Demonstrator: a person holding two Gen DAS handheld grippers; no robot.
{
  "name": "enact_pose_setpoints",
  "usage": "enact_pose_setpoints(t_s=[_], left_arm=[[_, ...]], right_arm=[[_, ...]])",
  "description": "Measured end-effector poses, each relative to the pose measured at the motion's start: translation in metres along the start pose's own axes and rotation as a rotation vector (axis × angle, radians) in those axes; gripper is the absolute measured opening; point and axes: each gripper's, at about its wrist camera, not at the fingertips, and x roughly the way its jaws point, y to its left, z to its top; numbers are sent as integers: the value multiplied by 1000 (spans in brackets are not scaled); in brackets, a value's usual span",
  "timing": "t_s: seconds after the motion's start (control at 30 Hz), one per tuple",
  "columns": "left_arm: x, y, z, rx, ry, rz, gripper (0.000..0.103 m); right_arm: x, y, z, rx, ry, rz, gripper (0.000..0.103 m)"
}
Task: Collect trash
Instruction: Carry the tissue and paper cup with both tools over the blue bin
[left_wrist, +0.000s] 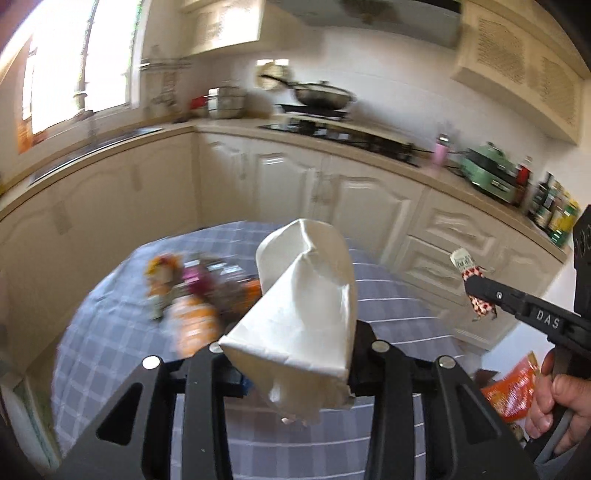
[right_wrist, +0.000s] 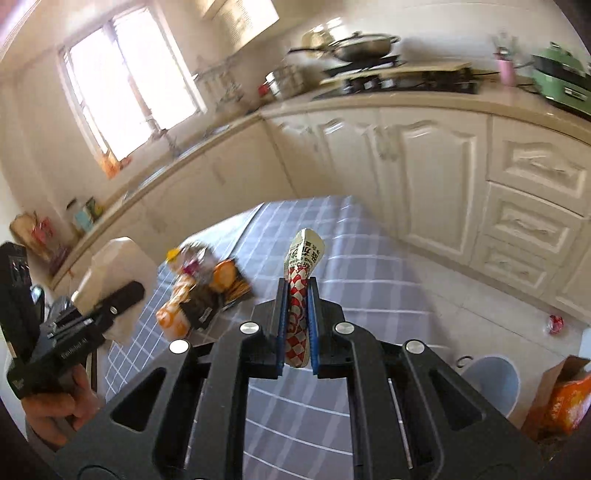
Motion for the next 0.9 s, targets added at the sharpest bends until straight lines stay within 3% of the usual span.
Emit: enact_pose_setpoints(t_s=[0.23, 0.4, 0.67, 0.9], left_arm=[[37, -99, 7, 112, 41, -158, 35], [71, -174, 2, 191, 107, -263, 36], [145, -287, -37, 323, 300, -381, 36], [205, -345, -81, 378, 467, -400, 36]], right_arm=[[-65, -102, 0, 148, -84, -159, 10], [-92, -173, -20, 255, -85, -277, 10], [-84, -267, -69, 426, 8, -356, 10], [-59, -316, -99, 530, 84, -370, 10]])
